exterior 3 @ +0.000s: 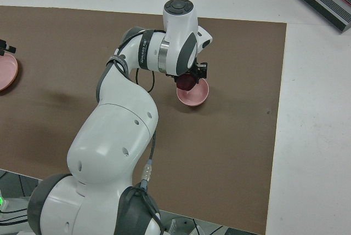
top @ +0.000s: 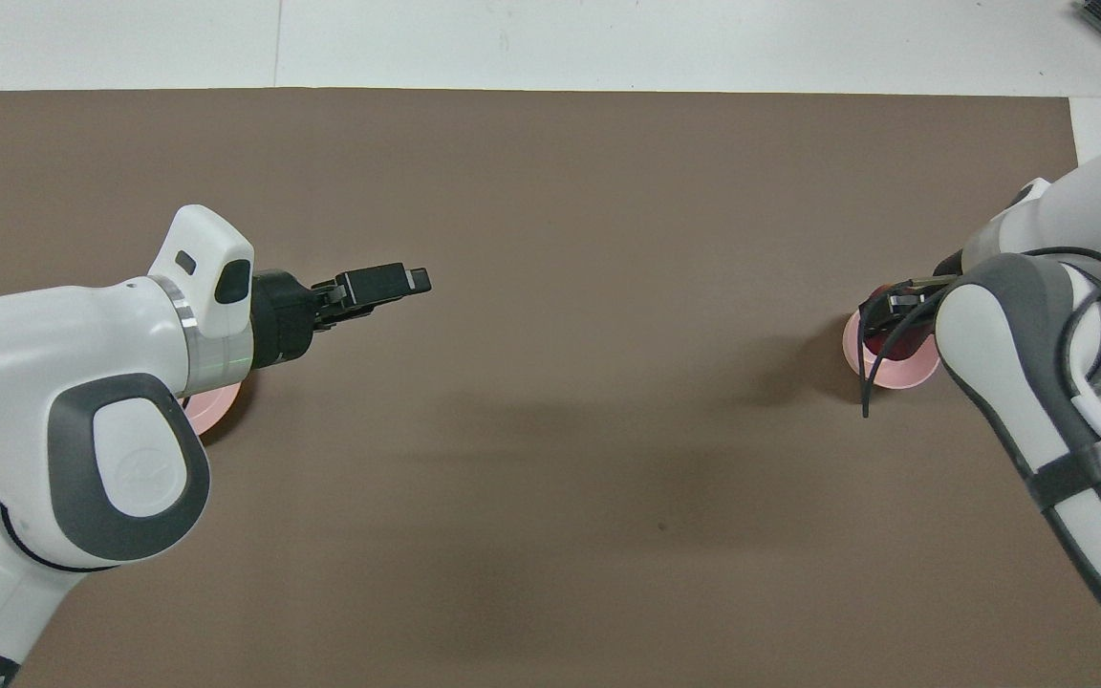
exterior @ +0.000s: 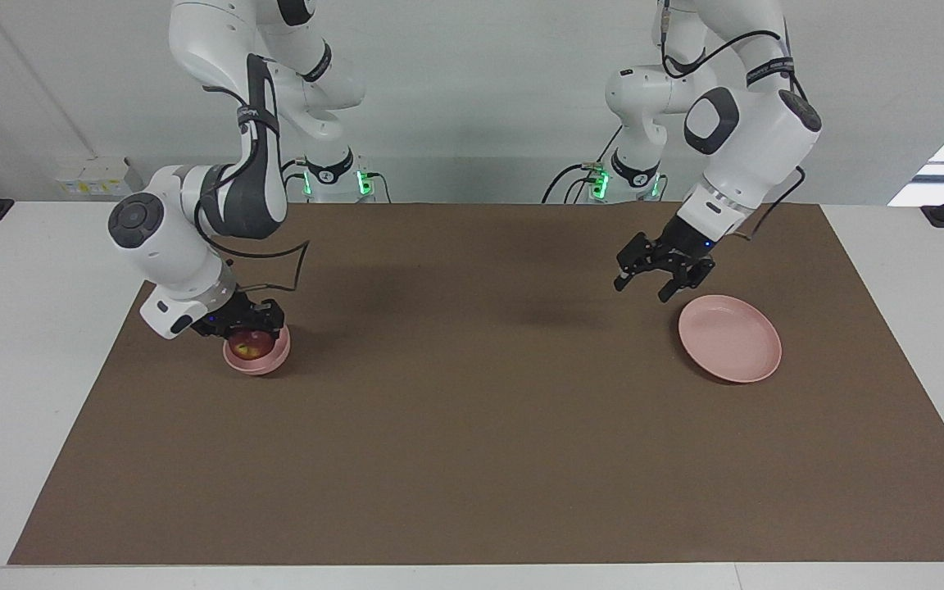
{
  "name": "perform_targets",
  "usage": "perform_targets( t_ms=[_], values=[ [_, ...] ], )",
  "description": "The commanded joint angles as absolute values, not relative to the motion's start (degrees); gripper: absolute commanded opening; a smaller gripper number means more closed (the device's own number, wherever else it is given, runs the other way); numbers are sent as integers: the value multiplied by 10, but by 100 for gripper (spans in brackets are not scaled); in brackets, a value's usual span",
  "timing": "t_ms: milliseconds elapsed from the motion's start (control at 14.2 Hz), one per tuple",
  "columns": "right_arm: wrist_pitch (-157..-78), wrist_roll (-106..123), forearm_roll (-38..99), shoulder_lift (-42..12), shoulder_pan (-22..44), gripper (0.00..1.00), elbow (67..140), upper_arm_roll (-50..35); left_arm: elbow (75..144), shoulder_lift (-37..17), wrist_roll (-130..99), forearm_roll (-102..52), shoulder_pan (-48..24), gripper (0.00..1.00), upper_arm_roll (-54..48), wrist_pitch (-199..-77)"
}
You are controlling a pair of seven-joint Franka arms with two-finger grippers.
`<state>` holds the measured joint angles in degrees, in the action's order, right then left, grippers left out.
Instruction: Move apple from plate to bowl
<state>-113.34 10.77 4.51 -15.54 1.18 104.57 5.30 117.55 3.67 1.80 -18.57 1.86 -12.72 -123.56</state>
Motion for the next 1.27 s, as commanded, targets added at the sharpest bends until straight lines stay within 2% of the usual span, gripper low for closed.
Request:
perform_targets(
  t_ms=[0,212,494,706,1200],
  values=[
    [-1160,135,33,-149,4,0,1064,48,1111,4,17,-89,7,100,-86,-1169],
    [-1171,138,33,-153,4,0,1075,48,1052,-4,22,-37,-5,100,-38,-1125],
    [-1182,146,33,-164,-1,0,1079,48,895,-27,25,-12,-6,100,-29,-964],
    [-1198,157,33,-174,-9,0,1080,48,838,-20,25,-11,-23,100,-4,-863],
    [-1196,149,33,-176,-6,0,1082,48,845,38,25,-12,-40,100,3,-790]
  ],
)
